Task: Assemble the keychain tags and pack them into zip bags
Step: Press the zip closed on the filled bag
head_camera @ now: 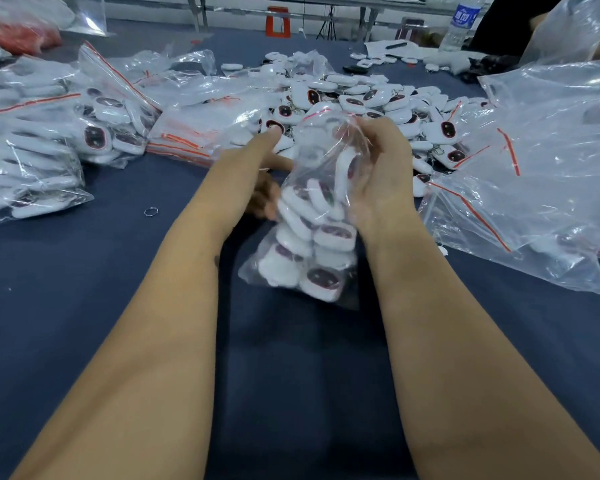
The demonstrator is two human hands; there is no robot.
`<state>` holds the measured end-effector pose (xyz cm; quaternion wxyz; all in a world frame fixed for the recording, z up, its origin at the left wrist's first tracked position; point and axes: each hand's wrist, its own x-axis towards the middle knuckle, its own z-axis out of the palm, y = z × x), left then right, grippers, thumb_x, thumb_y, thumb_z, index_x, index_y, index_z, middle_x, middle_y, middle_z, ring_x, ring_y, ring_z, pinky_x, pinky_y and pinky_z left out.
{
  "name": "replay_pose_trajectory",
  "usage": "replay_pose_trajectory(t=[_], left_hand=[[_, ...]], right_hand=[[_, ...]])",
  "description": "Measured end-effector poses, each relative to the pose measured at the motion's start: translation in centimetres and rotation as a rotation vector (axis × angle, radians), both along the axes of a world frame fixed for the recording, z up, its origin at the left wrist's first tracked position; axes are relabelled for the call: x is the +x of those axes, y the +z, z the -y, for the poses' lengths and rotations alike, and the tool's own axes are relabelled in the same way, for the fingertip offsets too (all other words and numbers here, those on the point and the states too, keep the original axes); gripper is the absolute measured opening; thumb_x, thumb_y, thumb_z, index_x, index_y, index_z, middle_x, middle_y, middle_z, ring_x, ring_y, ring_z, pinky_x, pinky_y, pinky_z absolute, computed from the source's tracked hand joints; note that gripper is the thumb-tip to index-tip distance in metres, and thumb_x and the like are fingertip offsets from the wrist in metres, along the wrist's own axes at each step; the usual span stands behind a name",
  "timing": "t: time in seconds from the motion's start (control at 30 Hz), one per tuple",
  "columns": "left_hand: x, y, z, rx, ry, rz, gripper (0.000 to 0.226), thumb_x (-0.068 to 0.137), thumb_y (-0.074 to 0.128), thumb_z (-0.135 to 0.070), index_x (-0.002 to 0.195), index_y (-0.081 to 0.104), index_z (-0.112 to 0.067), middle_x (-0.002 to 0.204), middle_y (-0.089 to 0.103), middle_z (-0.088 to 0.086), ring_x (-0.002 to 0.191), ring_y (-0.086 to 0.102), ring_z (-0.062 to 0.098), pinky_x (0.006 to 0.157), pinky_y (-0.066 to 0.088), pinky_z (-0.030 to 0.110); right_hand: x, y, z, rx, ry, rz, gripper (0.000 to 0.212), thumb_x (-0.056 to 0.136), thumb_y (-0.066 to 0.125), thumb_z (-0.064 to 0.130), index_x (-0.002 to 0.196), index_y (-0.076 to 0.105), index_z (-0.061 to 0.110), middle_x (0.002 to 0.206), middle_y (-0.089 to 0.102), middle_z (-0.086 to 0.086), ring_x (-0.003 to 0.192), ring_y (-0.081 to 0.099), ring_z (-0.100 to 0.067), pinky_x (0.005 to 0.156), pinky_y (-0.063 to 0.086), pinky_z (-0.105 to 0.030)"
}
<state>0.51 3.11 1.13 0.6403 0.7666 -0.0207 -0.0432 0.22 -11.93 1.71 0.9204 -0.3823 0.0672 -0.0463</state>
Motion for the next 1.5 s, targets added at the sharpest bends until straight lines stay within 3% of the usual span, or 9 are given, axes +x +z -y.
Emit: replay_pose_trajectory(t=[0.1, 0.23, 0.43, 0.6, 0.8, 1.0, 1.2, 1.33, 1.5], left_hand=[[-0.1, 0.5, 0.8, -0.117, -0.179, -0.076, 0.040, 0.105, 0.037, -0.034, 0.078, 0.054, -0.012, 0.084, 0.059, 0.009, 0.089, 0.061, 0.023, 0.070, 0.054, 0.022], [-0.7, 0.4, 0.4, -0.632, -0.408, -0.188, 0.085, 0.092, 0.030, -0.070, 0.125, 0.061, 0.003, 0.118, 0.067, 0.024, 0.110, 0.066, 0.034, 0.082, 0.059, 0.034], [0.7, -0.8, 0.3, -0.227, -0.039, -0.041, 0.039, 0.099, 0.050, -0.043, 0.098, 0.073, -0.011, 0.108, 0.073, 0.013, 0.104, 0.068, 0.030, 0.104, 0.047, 0.047], [0.1, -0.3, 0.5, -0.571, -0.047, -0.102, 0.045, 0.105, 0.038, -0.040, 0.110, 0.067, -0.006, 0.103, 0.074, 0.016, 0.087, 0.073, 0.028, 0.069, 0.059, 0.032], [-0.2, 0.0, 0.5, -0.715, -0.093, -0.147, 0.056, 0.102, 0.041, -0.042, 0.134, 0.053, 0.002, 0.121, 0.066, 0.024, 0.112, 0.065, 0.036, 0.096, 0.054, 0.043], [0.9, -0.8, 0.6, -0.634, 0.126, -0.065, 0.031, 0.103, 0.049, -0.026, 0.087, 0.064, -0.004, 0.082, 0.075, 0.011, 0.072, 0.072, 0.024, 0.068, 0.061, 0.036], [1.1, -1.1, 0.7, -0.642, 0.129, 0.001, 0.029, 0.104, 0.047, -0.027, 0.106, 0.062, -0.001, 0.087, 0.076, 0.010, 0.074, 0.074, 0.024, 0.058, 0.058, 0.033], [1.1, -0.9, 0.8, -0.672, 0.180, -0.055, 0.026, 0.099, 0.056, -0.029, 0.095, 0.065, -0.005, 0.091, 0.074, 0.015, 0.084, 0.071, 0.031, 0.078, 0.059, 0.044], [1.5, -1.3, 0.8, -0.697, 0.261, -0.031, 0.022, 0.100, 0.053, -0.012, 0.079, 0.056, -0.008, 0.063, 0.069, 0.003, 0.059, 0.068, 0.016, 0.061, 0.057, 0.030]], right_hand=[[-0.2, 0.0, -1.1, -0.126, 0.045, 0.043, 0.010, 0.087, 0.056, 0.005, 0.079, 0.061, 0.002, 0.077, 0.058, -0.019, 0.071, 0.056, -0.029, 0.072, 0.044, -0.038], [0.2, -0.3, -1.0, -0.289, -0.130, 0.030, 0.017, 0.093, 0.058, 0.000, 0.078, 0.067, 0.005, 0.074, 0.064, -0.009, 0.072, 0.059, -0.024, 0.071, 0.047, -0.038], [1.0, -0.8, -0.5, -0.442, -0.188, -0.094, 0.009, 0.094, 0.061, 0.019, 0.090, 0.061, 0.010, 0.084, 0.058, -0.003, 0.076, 0.057, -0.016, 0.079, 0.050, -0.037], [0.8, -0.8, -0.7, -0.576, -0.061, -0.120, 0.034, 0.088, 0.065, 0.028, 0.101, 0.069, -0.003, 0.105, 0.071, -0.025, 0.098, 0.068, -0.042, 0.097, 0.050, -0.057], [0.5, -0.9, -0.3, -0.494, -0.059, -0.060, 0.020, 0.091, 0.066, 0.011, 0.073, 0.062, 0.007, 0.082, 0.066, -0.015, 0.082, 0.060, -0.028, 0.095, 0.051, -0.053], [0.2, -1.0, -0.5, -0.505, -0.050, -0.031, 0.025, 0.093, 0.066, 0.013, 0.069, 0.066, 0.008, 0.074, 0.066, -0.010, 0.081, 0.059, -0.027, 0.095, 0.051, -0.051], [0.4, -1.6, -0.5, -0.826, -0.204, -0.016, 0.034, 0.097, 0.061, 0.023, 0.064, 0.064, 0.014, 0.059, 0.061, 0.008, 0.053, 0.053, -0.002, 0.061, 0.046, -0.016], [0.5, -1.6, -0.5, -0.808, -0.263, -0.035, 0.027, 0.098, 0.058, 0.021, 0.076, 0.065, 0.007, 0.063, 0.061, 0.004, 0.054, 0.052, -0.002, 0.059, 0.045, -0.014], [0.4, -1.6, -0.5, -0.759, -0.283, -0.032, 0.027, 0.097, 0.060, 0.017, 0.073, 0.064, 0.007, 0.066, 0.062, 0.001, 0.059, 0.054, -0.008, 0.062, 0.048, -0.014]])
